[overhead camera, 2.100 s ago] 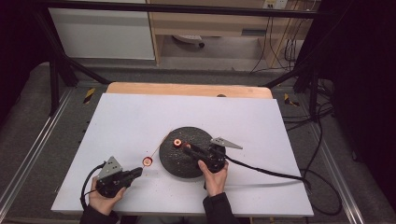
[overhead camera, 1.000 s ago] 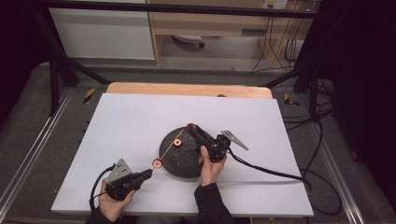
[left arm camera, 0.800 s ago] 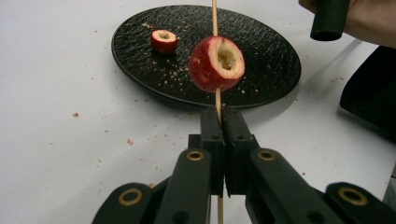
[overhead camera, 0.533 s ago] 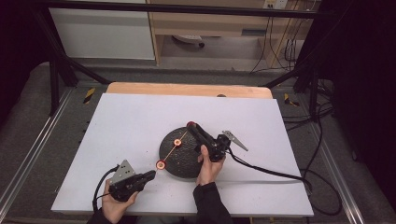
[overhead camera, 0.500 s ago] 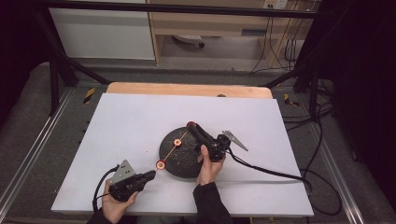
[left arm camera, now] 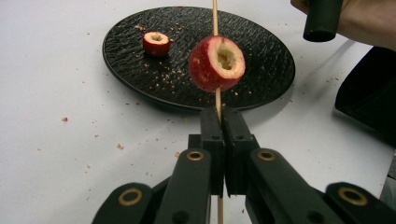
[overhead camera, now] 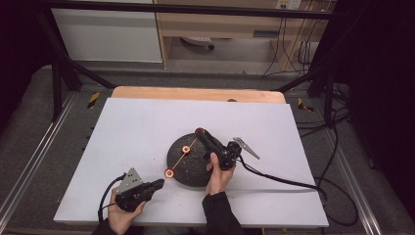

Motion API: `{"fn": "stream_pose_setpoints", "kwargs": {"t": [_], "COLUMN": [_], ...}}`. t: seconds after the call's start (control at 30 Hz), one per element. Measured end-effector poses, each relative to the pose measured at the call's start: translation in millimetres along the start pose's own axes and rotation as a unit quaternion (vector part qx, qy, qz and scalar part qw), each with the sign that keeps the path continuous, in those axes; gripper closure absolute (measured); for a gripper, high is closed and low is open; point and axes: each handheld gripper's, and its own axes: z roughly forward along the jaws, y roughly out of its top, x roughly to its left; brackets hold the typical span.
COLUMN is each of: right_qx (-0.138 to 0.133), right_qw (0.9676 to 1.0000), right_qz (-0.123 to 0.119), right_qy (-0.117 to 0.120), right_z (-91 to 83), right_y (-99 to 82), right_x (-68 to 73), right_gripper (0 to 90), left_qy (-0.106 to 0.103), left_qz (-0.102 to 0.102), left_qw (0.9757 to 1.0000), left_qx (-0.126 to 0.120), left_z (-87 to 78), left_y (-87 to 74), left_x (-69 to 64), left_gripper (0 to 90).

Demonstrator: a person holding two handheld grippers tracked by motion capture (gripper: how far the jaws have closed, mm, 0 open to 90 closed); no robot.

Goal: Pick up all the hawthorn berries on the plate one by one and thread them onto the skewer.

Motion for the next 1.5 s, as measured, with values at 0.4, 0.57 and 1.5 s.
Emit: {"fn": "stream_pose_setpoints", "kwargs": {"t": [0.4, 0.57, 1.5], "right_qx": [0.003, 0.004, 0.000], "right_qw": [1.0000, 1.0000, 0.9996], "right_qz": [-0.001, -0.005, 0.027], "right_qy": [-0.001, -0.005, 0.011], "right_z": [-0.1, 0.5, -0.5], "right_y": [1.5, 1.7, -9.3], "right_x": [0.1, -0.8, -2.0], "right_gripper": [61.6, 61.6, 61.7], "left_qy": [0.000, -0.001, 0.031], "left_qz": [0.001, 0.002, -0.019], "left_qw": [1.0000, 1.0000, 0.9989], "left_qx": [-0.006, -0.006, -0.030], "left_z": [-0.3, -0.5, 15.9], "left_y": [-0.1, -0.2, 5.6], "left_x": [-1.3, -1.3, -18.6], "left_gripper": [88.3, 88.3, 88.3]}}
